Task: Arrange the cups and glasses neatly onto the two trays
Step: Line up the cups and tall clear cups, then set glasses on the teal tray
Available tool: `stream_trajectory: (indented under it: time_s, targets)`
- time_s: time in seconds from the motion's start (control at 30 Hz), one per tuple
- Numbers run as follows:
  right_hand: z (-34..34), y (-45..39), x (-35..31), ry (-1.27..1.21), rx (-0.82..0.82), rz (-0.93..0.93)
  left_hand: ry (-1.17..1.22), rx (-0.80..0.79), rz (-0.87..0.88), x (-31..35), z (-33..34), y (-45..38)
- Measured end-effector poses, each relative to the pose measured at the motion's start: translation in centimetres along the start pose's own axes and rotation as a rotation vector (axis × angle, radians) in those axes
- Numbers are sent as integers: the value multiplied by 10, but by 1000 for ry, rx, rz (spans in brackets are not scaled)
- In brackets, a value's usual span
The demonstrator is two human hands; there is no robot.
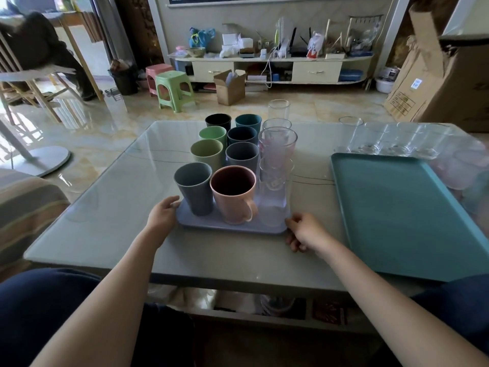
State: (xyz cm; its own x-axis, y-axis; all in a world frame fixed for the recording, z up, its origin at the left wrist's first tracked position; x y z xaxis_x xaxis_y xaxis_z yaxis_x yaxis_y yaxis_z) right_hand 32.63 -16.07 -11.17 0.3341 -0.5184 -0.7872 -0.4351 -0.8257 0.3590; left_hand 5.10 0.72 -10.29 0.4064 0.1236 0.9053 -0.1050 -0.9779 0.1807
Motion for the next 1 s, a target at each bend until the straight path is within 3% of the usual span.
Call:
stream_trajectory:
  time_s: [0.1, 0.33, 0.53, 0.63, 0.73, 0.8, 0.87, 1.0]
  targets:
    - [-10, 7, 1, 17, -77, 24, -25, 123, 20, 12, -8, 16]
    - [-75, 47, 5, 33, -65, 7, -135, 504, 295, 68, -31, 74]
    - [-173, 69, 22, 244, 129, -9, -86, 540, 771, 151, 11, 127]
    - [-225, 73, 49, 327, 247, 8, -128, 399, 971, 194, 71, 149]
    - [-264, 77, 73, 451, 332, -46, -340, -13, 1055, 217, 166, 166]
    - [-279, 78, 89, 444, 375, -55, -550, -249, 1004, 210, 234, 168]
    - [-285, 73, 110, 445, 368, -49, -681, -360, 937, 190, 290, 160]
    - [-265, 51, 138, 648, 83, -28, -710, -440, 737, 151, 351, 118]
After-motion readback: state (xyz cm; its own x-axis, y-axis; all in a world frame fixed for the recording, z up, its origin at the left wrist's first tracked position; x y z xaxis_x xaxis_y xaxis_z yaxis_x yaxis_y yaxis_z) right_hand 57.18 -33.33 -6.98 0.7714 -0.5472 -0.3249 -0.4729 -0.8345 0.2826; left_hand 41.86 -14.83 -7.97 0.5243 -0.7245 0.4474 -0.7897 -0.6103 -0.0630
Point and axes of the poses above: each hand's wrist, its own y-axis away from the middle knuckle, its own z-axis out of the palm, x = y × z, the point moved 5 cm from there along -y, towards the middle knuckle, and after that the axes turned 5 degrees about y, right-handed, at the moved point
